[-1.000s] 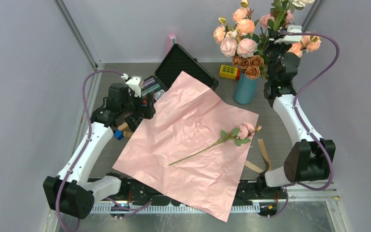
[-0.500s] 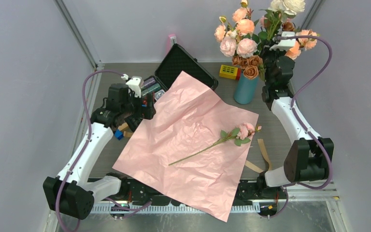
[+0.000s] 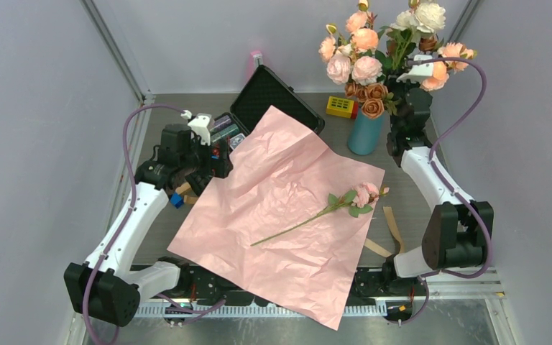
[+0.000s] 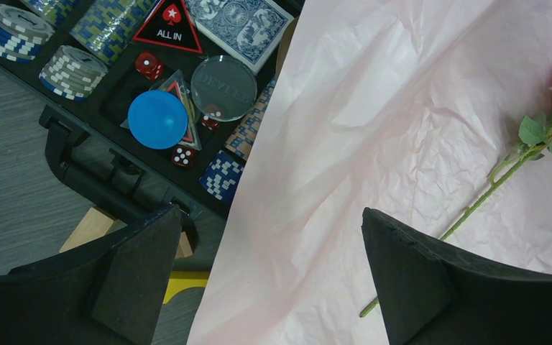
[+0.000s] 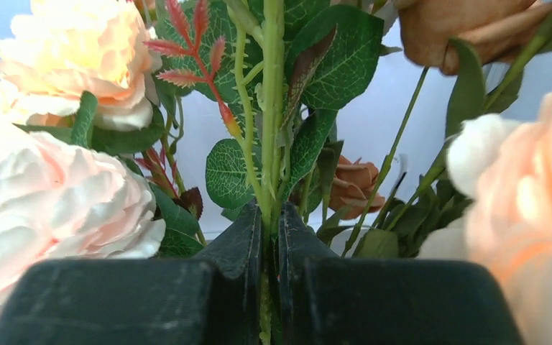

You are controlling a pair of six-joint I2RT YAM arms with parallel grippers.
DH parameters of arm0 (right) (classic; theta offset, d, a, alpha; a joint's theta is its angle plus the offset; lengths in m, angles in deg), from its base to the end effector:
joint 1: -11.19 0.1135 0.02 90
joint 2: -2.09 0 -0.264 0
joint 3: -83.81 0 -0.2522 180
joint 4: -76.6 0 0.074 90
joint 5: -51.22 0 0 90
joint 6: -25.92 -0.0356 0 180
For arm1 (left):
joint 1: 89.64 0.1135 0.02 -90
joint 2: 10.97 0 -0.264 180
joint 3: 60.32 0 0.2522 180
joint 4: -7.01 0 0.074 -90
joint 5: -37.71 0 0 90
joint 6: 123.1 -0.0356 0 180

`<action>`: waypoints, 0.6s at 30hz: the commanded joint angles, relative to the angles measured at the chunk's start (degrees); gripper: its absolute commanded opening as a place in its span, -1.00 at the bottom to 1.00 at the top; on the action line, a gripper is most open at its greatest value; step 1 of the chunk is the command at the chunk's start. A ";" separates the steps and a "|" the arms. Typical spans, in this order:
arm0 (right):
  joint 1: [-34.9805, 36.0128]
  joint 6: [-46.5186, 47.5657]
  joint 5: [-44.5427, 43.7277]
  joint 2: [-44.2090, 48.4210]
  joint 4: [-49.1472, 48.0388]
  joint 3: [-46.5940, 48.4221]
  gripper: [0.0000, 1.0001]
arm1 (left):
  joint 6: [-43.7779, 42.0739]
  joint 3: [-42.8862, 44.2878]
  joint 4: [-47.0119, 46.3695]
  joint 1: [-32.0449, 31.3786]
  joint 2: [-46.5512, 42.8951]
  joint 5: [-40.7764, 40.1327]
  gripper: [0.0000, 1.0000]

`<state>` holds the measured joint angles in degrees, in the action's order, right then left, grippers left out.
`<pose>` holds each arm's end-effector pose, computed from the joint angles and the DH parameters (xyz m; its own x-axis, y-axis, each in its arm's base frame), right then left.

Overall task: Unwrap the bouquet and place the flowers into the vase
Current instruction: Place the fake flower in the vase.

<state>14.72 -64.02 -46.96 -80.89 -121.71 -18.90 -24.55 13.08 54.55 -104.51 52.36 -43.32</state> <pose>0.3449 0.0162 0.3744 0.2180 0.0124 -0.9759 0.0779 0.9965 0.0301 0.2271 -0.0660 0.3271 -0.6369 0.0172 -0.7707 0.2815 0.9359 -0.2118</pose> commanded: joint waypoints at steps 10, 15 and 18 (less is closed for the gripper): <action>1.21 -3.09 -1.19 0.89 0.53 -3.83 -0.84 | 0.19 -0.09 -0.74 0.37 -1.14 1.76 0.99; 1.30 -2.99 -1.18 2.19 1.47 -4.01 -0.72 | 0.19 -0.09 -0.74 0.37 -1.15 1.93 0.99; 1.30 -2.80 -1.07 3.08 2.06 -4.02 -0.65 | 0.23 -0.01 -0.65 0.37 -1.17 2.08 0.99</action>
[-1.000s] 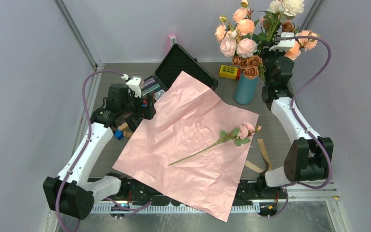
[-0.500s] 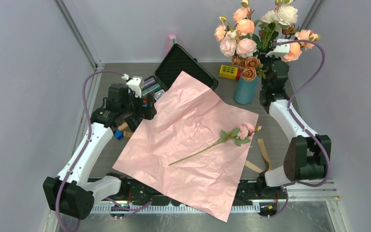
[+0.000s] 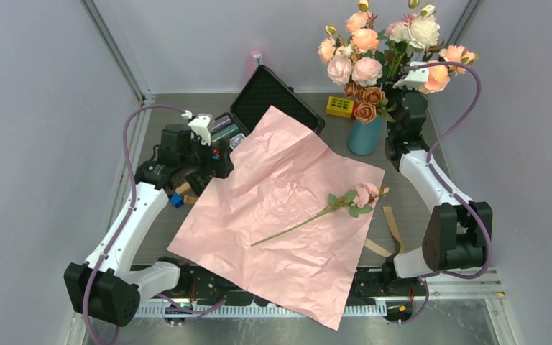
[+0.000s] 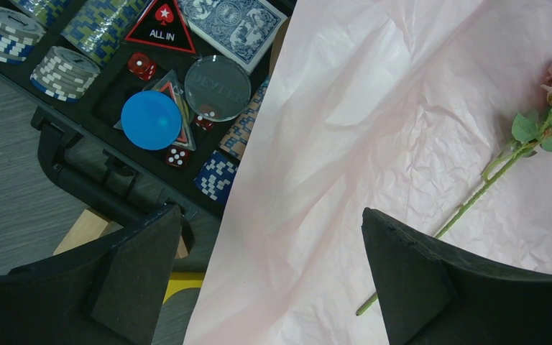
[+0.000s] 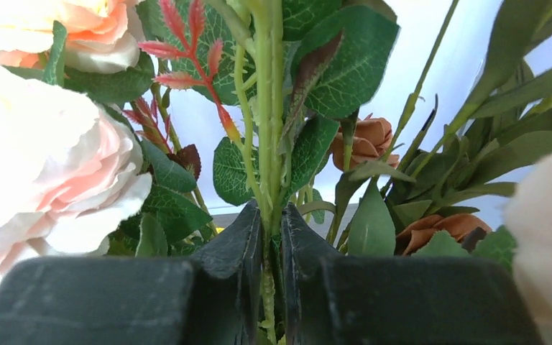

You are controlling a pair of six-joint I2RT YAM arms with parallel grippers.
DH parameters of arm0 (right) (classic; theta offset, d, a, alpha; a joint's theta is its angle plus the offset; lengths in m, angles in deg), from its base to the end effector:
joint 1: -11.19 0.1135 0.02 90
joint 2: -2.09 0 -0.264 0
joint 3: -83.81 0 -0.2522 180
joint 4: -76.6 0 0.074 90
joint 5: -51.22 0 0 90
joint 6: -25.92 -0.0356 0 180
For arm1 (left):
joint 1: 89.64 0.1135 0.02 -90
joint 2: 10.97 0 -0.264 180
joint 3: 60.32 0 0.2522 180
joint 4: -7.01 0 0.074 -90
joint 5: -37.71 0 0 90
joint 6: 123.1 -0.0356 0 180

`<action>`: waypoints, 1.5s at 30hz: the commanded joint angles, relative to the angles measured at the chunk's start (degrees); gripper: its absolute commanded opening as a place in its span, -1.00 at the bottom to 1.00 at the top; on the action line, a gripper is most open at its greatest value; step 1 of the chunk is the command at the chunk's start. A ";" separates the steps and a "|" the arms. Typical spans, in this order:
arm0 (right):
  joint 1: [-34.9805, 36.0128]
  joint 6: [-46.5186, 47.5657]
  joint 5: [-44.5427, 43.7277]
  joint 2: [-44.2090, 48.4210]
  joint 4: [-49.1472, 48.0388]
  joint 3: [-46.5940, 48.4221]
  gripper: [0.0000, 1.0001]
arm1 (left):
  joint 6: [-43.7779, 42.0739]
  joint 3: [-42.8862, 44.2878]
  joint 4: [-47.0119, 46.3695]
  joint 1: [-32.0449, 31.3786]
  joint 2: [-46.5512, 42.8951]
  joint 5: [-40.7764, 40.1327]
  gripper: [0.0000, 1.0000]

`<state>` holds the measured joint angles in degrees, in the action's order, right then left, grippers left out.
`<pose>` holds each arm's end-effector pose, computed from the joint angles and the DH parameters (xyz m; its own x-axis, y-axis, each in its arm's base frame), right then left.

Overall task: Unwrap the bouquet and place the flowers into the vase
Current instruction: Place the fake flower in the vase.

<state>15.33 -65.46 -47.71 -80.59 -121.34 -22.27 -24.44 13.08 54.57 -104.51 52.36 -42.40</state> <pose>0.3429 0.0193 0.3544 0.1610 0.0355 -0.9863 0.0777 0.9958 0.0485 0.2269 -0.0666 0.3271 -0.6394 0.0163 -0.7687 0.2916 0.9302 -0.2228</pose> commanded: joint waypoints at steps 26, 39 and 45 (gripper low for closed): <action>0.69 -2.08 2.20 11.41 13.24 7.85 0.01 | 0.12 -0.07 -0.40 0.37 -1.80 1.80 0.99; 0.69 -6.72 6.32 16.44 23.11 15.32 0.17 | 0.20 -0.45 -0.68 0.37 -2.00 3.13 0.99; 0.69 -8.50 5.75 20.88 31.83 18.18 0.26 | 0.49 -0.97 -0.94 0.28 -1.51 5.79 0.99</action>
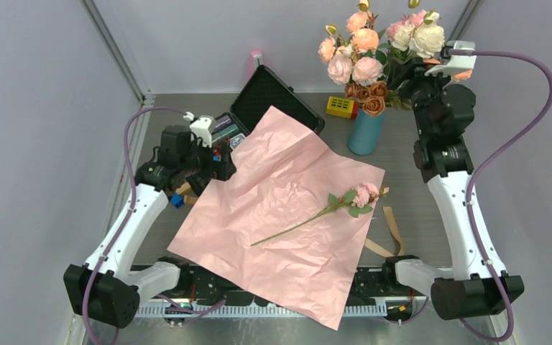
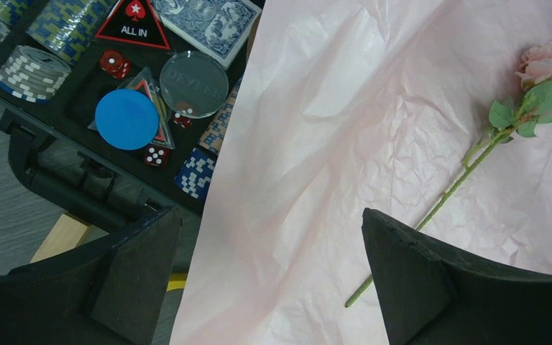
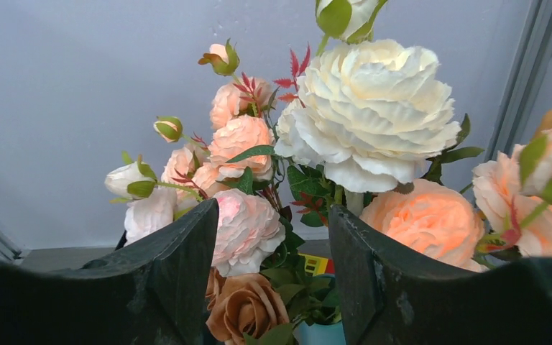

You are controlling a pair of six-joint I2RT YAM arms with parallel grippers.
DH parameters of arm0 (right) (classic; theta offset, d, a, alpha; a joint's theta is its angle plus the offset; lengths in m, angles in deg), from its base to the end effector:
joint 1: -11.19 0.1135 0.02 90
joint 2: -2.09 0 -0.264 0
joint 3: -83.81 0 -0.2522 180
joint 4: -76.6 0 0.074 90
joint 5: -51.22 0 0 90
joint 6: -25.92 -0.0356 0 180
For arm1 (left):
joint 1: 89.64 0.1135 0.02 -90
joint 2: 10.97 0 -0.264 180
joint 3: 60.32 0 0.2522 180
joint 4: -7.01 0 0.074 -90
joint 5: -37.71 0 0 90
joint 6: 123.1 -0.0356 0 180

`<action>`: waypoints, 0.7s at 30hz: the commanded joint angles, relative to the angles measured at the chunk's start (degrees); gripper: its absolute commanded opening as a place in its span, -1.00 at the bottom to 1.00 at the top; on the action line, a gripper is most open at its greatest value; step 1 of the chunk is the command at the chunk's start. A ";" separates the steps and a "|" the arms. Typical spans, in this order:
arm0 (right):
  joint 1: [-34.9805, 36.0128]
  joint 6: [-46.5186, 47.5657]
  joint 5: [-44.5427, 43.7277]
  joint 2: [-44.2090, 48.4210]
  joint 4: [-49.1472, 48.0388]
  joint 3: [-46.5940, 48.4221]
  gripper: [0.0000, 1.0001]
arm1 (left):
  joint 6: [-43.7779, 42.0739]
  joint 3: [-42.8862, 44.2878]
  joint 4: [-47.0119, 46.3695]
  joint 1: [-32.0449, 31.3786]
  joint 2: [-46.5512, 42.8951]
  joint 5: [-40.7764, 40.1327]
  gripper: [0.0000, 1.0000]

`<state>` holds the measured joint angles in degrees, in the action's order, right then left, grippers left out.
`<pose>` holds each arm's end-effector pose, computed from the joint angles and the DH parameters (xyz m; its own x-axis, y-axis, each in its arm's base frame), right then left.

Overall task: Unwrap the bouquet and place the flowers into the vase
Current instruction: Place the fake flower in the vase.

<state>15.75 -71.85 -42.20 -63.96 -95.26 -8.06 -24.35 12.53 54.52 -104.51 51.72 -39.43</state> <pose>0.2522 0.0180 0.4760 0.2350 0.1541 -0.9597 -0.0539 0.9879 0.1455 0.2237 -0.0676 0.3266 -0.6436 0.0174 -0.7652 0.3271 0.9101 -0.2544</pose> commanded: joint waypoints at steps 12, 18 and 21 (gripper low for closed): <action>0.28 -11.96 -9.47 19.67 35.56 5.03 0.29 | 0.98 -0.11 -0.48 -8.47 2.55 2.45 0.99; 0.28 -16.23 -9.49 26.46 44.77 0.14 0.33 | 4.10 -1.57 -4.61 -17.55 4.13 1.70 0.99; 0.28 -18.54 -9.26 28.41 47.42 -3.87 0.33 | 5.76 -4.24 -10.21 -22.10 5.87 1.54 0.99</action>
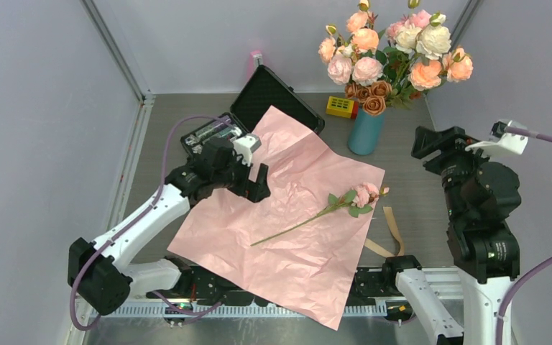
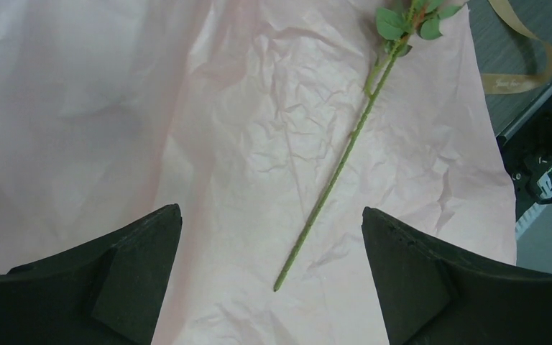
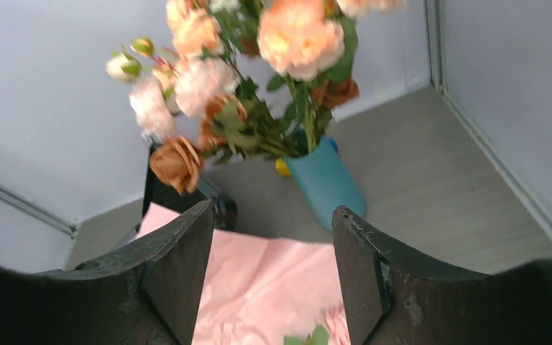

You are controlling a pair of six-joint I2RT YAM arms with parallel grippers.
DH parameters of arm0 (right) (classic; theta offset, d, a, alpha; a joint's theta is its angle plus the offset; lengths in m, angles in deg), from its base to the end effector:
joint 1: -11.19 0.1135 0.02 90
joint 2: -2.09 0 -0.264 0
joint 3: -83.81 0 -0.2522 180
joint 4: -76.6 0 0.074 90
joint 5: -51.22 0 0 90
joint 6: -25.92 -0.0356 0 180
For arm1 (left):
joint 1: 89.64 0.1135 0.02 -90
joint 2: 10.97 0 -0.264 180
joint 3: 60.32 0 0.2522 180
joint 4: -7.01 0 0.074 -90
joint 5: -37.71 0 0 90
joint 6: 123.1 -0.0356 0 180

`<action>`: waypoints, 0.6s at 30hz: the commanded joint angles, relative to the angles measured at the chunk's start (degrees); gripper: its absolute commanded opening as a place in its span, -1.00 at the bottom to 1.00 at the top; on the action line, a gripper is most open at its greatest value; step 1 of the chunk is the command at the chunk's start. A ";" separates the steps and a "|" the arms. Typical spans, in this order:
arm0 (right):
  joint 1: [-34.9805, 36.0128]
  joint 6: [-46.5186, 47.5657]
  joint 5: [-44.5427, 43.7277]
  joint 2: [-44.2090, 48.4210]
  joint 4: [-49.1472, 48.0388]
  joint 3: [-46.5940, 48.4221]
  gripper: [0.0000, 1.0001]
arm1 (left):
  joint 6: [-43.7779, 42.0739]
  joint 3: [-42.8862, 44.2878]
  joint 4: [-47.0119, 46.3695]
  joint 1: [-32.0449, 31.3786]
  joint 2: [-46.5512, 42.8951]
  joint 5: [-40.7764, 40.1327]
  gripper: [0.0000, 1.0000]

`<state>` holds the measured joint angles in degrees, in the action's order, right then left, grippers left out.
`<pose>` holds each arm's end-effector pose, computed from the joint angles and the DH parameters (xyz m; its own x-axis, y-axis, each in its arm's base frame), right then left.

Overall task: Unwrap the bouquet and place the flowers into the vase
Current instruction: Place the fake flower in the vase, then pick up the fake flower from the wrapping paper.

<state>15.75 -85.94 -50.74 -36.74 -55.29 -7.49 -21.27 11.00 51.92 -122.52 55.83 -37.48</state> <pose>0.0860 -0.0005 0.4752 0.0763 0.3715 -0.9253 0.1080 0.9195 0.3781 0.2050 -0.1434 0.3058 -0.6737 0.1995 -0.7115 0.5622 0.7633 -0.3183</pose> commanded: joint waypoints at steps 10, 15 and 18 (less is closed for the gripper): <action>0.21 -14.14 3.89 6.41 5.47 -22.08 0.32 | 2.46 -4.74 -20.18 -18.00 13.61 -2.19 0.92; 0.25 -17.20 5.48 6.57 2.39 -28.66 0.31 | 0.92 -4.33 -23.18 -23.77 19.67 -5.70 0.84; 0.28 -17.36 5.48 6.49 1.28 -30.53 0.31 | -0.72 -3.89 -24.93 -26.86 22.55 -9.00 0.67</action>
<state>15.75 -100.65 -46.39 -30.67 -48.47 -36.76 -19.06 6.41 33.17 -146.06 75.90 -41.51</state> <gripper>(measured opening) 0.657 0.887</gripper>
